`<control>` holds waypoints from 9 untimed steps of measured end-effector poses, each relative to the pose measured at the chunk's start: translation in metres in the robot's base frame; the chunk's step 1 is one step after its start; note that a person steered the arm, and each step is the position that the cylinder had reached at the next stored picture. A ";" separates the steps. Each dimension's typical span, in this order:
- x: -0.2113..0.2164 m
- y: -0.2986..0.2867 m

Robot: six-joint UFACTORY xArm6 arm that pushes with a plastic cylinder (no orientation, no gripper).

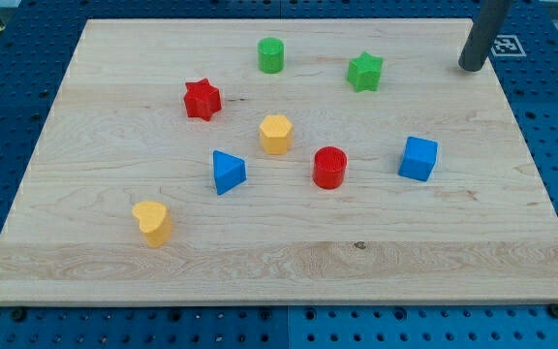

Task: Move your arm to the right of the green star

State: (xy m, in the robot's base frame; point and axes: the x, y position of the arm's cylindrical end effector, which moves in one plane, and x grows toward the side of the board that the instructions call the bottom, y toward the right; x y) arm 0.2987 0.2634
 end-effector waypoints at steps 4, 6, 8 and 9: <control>0.011 -0.010; 0.013 -0.013; 0.016 -0.014; 0.017 -0.014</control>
